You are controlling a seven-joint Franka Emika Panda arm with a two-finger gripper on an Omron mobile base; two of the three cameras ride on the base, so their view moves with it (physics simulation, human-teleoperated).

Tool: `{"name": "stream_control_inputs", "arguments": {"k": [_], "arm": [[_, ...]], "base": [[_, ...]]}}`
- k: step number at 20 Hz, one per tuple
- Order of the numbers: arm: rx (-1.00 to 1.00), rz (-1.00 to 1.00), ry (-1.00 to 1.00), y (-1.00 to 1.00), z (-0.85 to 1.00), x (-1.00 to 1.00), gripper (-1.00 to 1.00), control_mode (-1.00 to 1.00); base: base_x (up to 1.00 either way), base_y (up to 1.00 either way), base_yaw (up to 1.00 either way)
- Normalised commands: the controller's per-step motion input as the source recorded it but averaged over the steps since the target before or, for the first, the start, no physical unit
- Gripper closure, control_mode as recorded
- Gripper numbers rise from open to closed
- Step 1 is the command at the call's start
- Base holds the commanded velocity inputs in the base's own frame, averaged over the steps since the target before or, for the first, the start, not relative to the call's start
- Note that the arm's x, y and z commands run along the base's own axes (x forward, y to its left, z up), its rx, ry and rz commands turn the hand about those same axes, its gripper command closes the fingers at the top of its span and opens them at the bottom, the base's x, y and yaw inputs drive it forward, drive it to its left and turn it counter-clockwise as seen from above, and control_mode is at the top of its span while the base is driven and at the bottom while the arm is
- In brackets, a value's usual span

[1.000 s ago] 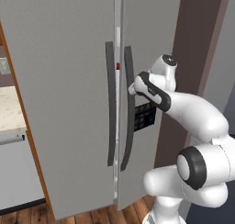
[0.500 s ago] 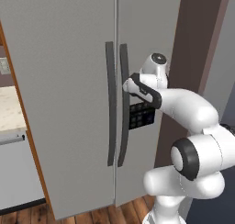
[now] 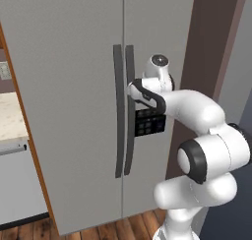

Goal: Store the kebab skewer in the freezer for long-term storage. Close the freezer door after placing the cooked food.

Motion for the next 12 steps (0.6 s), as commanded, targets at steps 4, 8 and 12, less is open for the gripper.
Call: {"name": "stream_control_inputs", "arguments": {"k": [4,8,12], "arm": [[-0.02,-0.09,-0.03,0.16,0.04,0.18,-1.0,-1.0],[-0.03,-0.08,-0.09,0.1,0.0,0.27,-1.0,-1.0],[-0.01,-0.05,-0.11,0.01,0.0,0.3,-1.0,-1.0]], "base": [[0.0,0.0,0.0],[0.0,0.0,0.0],[0.0,0.0,0.0]]}}
